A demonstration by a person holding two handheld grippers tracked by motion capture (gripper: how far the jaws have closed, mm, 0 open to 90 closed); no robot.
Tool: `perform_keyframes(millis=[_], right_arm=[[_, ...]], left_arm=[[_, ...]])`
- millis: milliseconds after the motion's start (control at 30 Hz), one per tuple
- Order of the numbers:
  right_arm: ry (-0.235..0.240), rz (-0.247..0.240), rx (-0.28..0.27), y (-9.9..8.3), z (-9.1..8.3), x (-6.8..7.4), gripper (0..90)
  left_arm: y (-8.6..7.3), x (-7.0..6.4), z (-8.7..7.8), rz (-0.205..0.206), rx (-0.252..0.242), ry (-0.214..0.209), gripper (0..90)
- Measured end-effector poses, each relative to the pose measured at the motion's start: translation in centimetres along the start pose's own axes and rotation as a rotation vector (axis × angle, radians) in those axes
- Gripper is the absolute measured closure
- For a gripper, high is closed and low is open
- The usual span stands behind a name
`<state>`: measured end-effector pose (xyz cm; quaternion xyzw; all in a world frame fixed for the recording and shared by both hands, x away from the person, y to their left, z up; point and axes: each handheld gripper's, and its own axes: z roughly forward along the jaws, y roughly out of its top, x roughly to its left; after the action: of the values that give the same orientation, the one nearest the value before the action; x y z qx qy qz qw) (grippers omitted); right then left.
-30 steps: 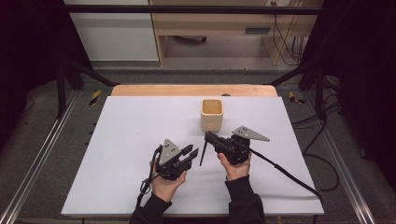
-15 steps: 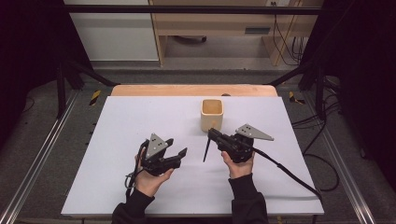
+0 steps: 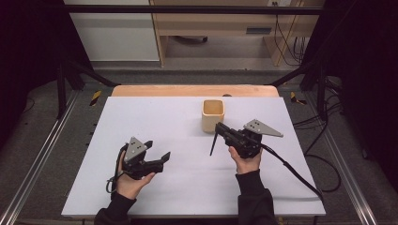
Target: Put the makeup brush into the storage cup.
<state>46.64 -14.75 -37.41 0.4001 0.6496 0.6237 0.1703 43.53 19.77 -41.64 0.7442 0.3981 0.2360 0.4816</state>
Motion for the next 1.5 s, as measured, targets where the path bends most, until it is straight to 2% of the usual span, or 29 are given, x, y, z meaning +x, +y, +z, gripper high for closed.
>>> perform_keyframes(millis=[133, 233, 467, 700, 1033, 1500], right_arm=[[-0.01, -0.007, -0.013, 0.5, -0.1, -0.4, 83.9], [-0.019, -0.012, -0.021, 0.8, -0.1, -0.7, 83.8], [-0.034, -0.024, -0.03, 1.4, 0.4, -1.3, 83.9], [-0.044, -0.027, -0.049, 2.7, 1.0, -1.4, 83.9], [-0.063, -0.041, -0.07, 4.3, 2.0, -1.7, 83.8], [-0.083, -0.047, -0.097, 5.8, 3.6, -2.1, 83.9]], left_arm=[[-0.4, 0.9, -0.4, -0.025, -0.003, 0.015, 17.7], [-0.7, 1.5, -0.6, -0.029, 0.008, 0.032, 16.2], [-1.5, 2.6, -0.7, -0.047, 0.03, 0.048, 13.7], [-1.7, 3.4, -1.1, -0.067, 0.025, 0.055, 13.2], [-2.1, 4.2, -1.2, -0.079, 0.038, 0.066, 11.2], [-2.2, 4.4, -1.1, -0.065, 0.056, 0.074, 10.7]])
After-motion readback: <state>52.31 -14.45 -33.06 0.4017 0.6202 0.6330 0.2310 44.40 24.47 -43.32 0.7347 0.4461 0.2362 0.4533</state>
